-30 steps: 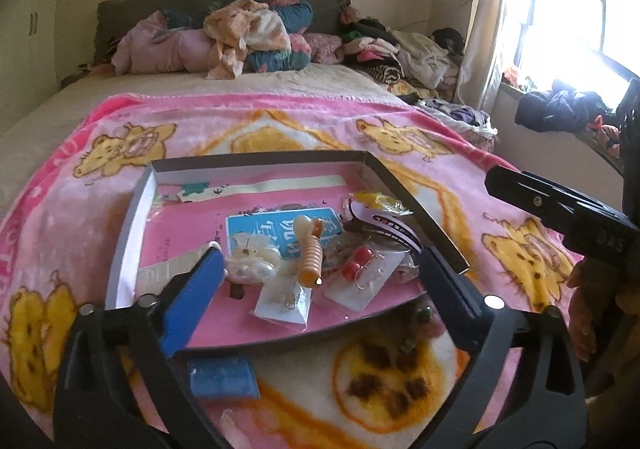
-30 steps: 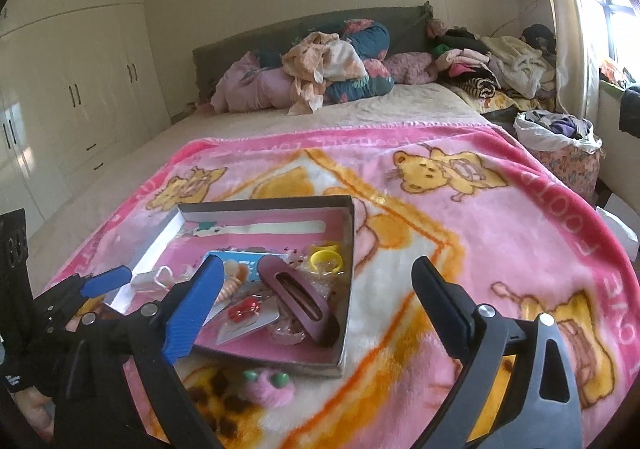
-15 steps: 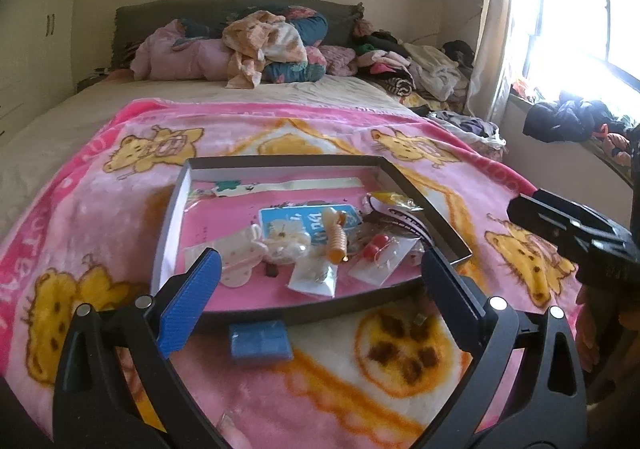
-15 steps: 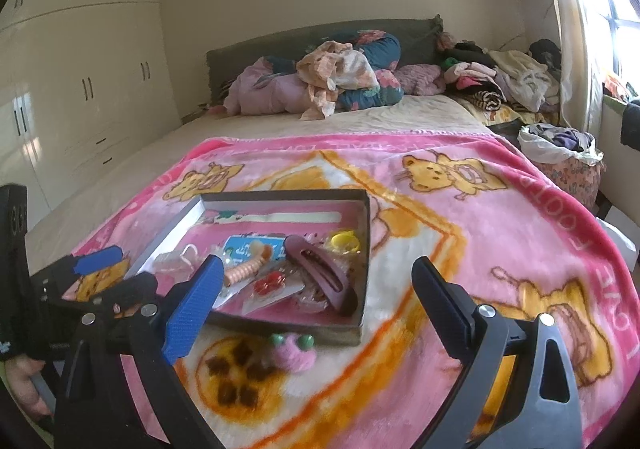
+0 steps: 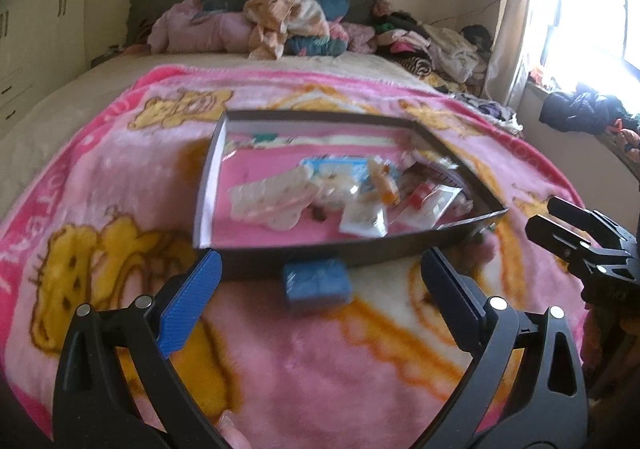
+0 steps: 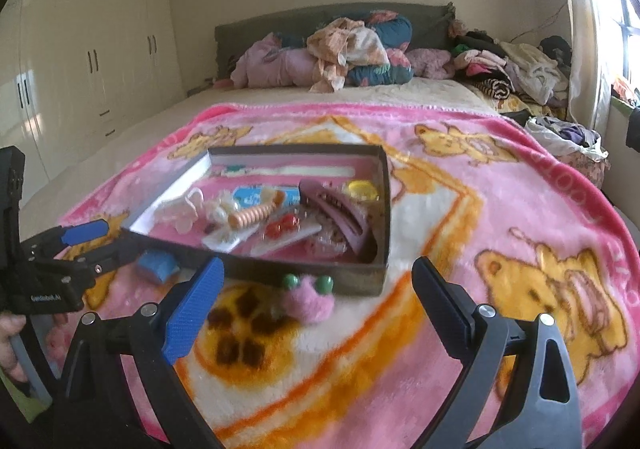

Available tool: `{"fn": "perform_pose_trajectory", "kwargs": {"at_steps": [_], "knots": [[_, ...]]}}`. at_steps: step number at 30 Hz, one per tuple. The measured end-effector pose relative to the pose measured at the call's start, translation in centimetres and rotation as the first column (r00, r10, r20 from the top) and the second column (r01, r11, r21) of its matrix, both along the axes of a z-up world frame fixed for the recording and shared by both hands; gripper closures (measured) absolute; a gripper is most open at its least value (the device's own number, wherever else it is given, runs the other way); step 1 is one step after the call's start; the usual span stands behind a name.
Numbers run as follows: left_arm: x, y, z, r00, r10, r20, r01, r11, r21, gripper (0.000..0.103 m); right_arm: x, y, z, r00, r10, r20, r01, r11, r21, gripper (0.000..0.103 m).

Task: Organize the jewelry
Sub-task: 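Grasp the blue cube with the left tool while the right tool grasps the pink pom-pom clip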

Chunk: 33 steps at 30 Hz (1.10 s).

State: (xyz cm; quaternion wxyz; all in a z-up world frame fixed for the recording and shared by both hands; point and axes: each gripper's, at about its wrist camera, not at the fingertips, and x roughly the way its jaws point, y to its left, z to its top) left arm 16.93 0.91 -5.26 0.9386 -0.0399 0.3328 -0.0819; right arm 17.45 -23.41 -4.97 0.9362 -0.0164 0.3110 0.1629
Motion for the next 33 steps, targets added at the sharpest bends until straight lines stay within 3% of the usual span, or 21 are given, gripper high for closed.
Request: {"fn": "perform_pose_trajectory", "kwargs": {"at_steps": [5,11,17,19,21,23,33], "knots": [[0.4,0.8,-1.7,0.999,-0.001,-0.048,0.001,1.000,-0.011,0.012,1.0,0.5,-2.1,0.998,0.002,-0.059,-0.003,1.000,-0.016,0.015],[1.3,0.5,-3.3,0.995,-0.019,-0.096,0.015,0.999,-0.048,0.012,3.0,1.4,-4.6,0.987,0.011,-0.162,-0.014,1.000,-0.017,0.033],[2.1,-0.3,-3.7,0.993,-0.042,-0.111,0.033,0.996,-0.079,0.029,3.8,1.6,-5.5,0.979,0.021,-0.204,-0.017,1.000,0.023,0.048],[2.5,-0.5,-4.1,0.991,-0.041,-0.130,0.031,0.996,-0.080,0.037,3.8,1.9,-5.4,0.979,0.031,-0.201,-0.028,0.999,0.020,0.058],[2.7,-0.7,-4.3,0.990,-0.031,-0.137,0.021,0.997,-0.071,0.056,3.6,2.0,-5.3,0.981,0.032,-0.193,-0.030,0.999,0.012,0.058],[2.7,-0.6,-4.3,0.990,-0.028,-0.139,0.018,0.997,-0.073,0.067,3.3,2.1,-5.2,0.982,0.035,-0.186,-0.034,0.999,0.010,0.058],[1.1,-0.8,-2.3,0.994,-0.070,-0.081,0.063,0.994,-0.087,0.067,1.3,2.0,-3.7,0.986,0.063,-0.152,-0.057,0.998,0.040,0.061]]}}
